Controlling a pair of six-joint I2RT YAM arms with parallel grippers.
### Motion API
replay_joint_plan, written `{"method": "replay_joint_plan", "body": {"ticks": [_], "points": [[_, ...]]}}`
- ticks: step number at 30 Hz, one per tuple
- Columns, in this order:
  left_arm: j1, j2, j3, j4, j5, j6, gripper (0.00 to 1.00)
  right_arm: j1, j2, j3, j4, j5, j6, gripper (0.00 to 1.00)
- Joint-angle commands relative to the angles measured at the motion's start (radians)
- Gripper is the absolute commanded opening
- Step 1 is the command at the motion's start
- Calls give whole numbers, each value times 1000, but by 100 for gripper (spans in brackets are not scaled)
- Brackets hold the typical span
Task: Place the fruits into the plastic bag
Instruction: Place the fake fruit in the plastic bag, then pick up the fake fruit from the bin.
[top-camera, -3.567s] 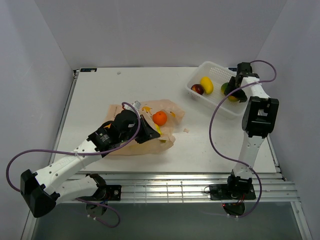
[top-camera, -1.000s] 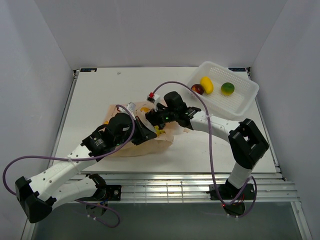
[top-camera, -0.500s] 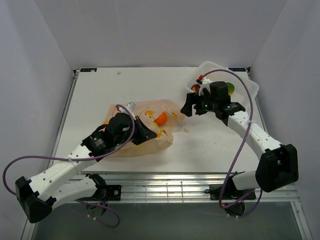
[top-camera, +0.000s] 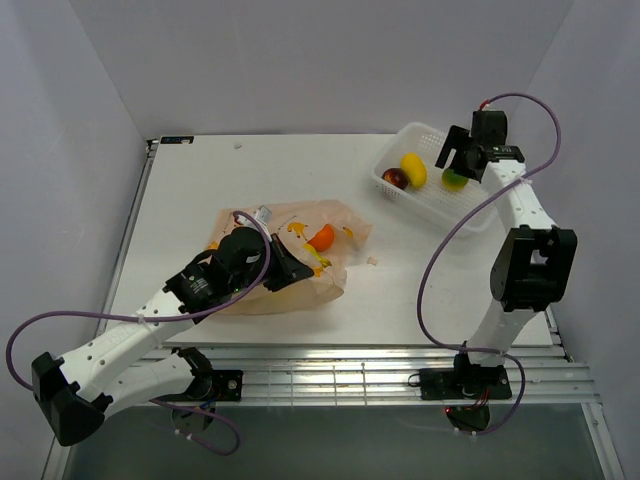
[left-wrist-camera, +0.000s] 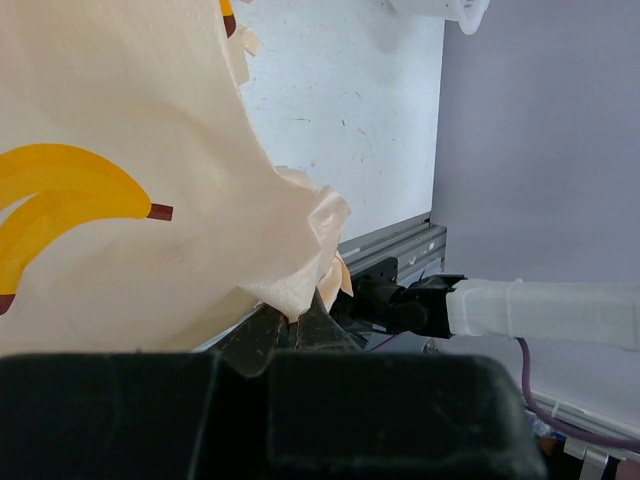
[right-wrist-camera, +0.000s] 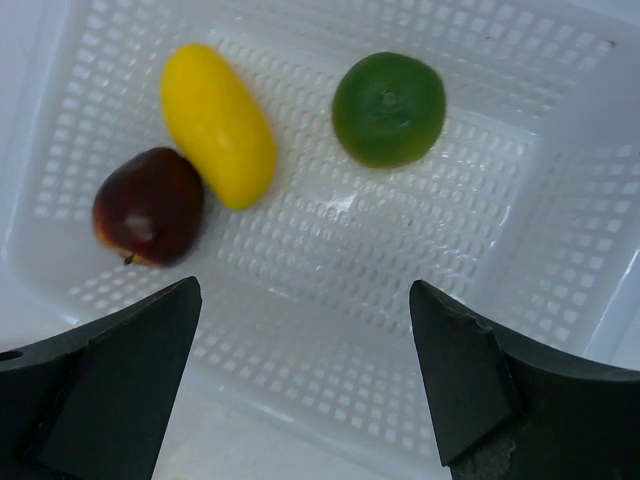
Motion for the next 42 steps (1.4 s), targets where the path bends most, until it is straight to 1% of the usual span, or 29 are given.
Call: {"method": "replay_joint_plan", "body": {"ticks": [1,6,9,13,16,31,33,34,35,37,38,39,41,42], "points": [[-2,-12,-6,11,-6,-13,0,-50,127,131,-97,135,47,90],[-1,-11,-7,11,-14,-34,0,-71,269,299,-129,174,30,90],[-1,-3,4,-1,-15,-30,0,-82,349,388,-146,163,28,90],[-1,9,16,-6,-14,-27,0,-90,439,450,-106,56,-16,90],[-2,12,17,-6,-14,-27,0,-90,491,501,-110,51,-16,90],[-2,20,31,-18,-14,-30,0,-101,602,539,-98,66,-25,90],[-1,21,34,-20,-15,-30,0,-101,611,542,-92,59,-31,94],[-2,20,36,-20,-15,-30,0,-101,613,541,-84,53,-33,98],[-2,23,37,-20,-15,-30,0,-101,614,542,-83,53,-31,87],[-1,26,40,-18,-14,-30,0,-101,607,536,-74,42,-31,73],[-2,27,42,-20,-15,-28,0,-101,602,532,-69,39,-31,64],[-1,31,43,-18,-15,-28,0,-101,587,527,-69,39,-31,60],[-2,32,48,-21,-14,-28,0,-101,565,509,-58,36,-36,50],[-1,31,48,-21,-14,-27,0,-101,553,501,-57,34,-39,48]]}}
